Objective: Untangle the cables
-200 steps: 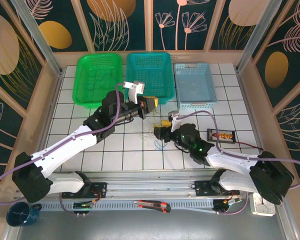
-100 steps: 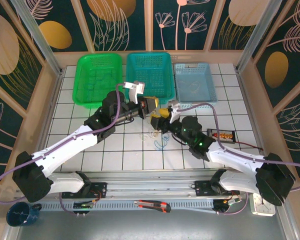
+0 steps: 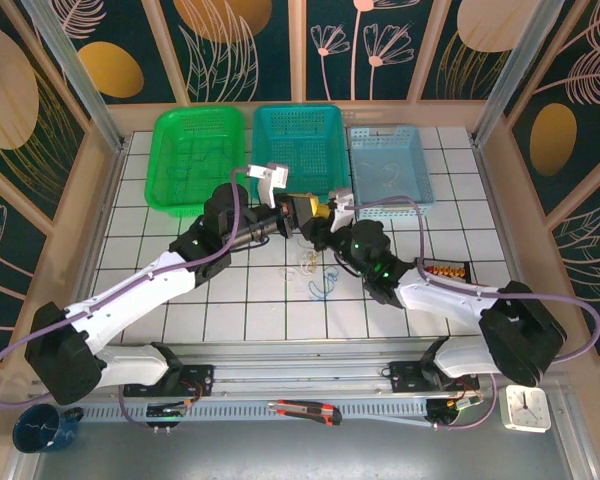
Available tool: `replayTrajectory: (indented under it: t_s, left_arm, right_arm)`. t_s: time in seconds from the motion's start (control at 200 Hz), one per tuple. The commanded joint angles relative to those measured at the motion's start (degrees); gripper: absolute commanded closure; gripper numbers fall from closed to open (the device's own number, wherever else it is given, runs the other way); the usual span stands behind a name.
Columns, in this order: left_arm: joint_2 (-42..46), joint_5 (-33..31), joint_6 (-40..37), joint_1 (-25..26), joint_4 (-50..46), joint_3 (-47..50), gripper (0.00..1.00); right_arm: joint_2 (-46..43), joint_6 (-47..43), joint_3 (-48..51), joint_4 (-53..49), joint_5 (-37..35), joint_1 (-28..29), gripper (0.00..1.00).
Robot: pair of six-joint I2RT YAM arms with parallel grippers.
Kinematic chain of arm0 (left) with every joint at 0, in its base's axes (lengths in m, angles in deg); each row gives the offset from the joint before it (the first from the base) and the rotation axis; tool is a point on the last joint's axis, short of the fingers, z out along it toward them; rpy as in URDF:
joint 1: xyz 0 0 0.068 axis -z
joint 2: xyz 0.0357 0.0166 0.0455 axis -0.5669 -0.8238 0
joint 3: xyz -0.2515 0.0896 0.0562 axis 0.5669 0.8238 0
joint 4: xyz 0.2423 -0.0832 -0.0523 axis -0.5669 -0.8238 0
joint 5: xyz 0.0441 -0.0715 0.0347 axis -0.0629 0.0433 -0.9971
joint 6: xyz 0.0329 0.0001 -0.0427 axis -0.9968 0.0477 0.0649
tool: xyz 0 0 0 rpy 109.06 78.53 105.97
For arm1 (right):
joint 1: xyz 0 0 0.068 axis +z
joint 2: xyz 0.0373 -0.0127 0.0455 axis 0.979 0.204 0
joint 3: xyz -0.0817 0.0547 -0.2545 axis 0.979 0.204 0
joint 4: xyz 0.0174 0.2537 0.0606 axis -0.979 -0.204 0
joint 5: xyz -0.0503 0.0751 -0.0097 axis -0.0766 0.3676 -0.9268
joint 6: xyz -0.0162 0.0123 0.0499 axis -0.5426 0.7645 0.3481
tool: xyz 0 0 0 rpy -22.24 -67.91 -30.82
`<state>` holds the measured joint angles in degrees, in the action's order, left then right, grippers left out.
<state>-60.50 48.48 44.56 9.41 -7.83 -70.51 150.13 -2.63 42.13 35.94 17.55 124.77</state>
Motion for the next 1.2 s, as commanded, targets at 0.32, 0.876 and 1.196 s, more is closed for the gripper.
replayTrajectory:
  t_s: [0.32,0.876,1.196]
  left_arm:
    - [1.7,2.8,5.2,0.3,6.2,-3.8,1.0]
    - [3.6,2.4,6.8,0.3,5.6,-9.4,1.0]
    - [3.9,-2.2,4.6,0.3,3.1,-7.3,1.0]
  right_arm:
    - [4.5,6.9,10.8,8.5,-1.8,-0.1,0.81]
    - [15.3,12.2,17.6,15.2,-2.9,3.3,1.0]
    - [10.5,11.3,16.6,9.3,-2.8,3.7,0.74]
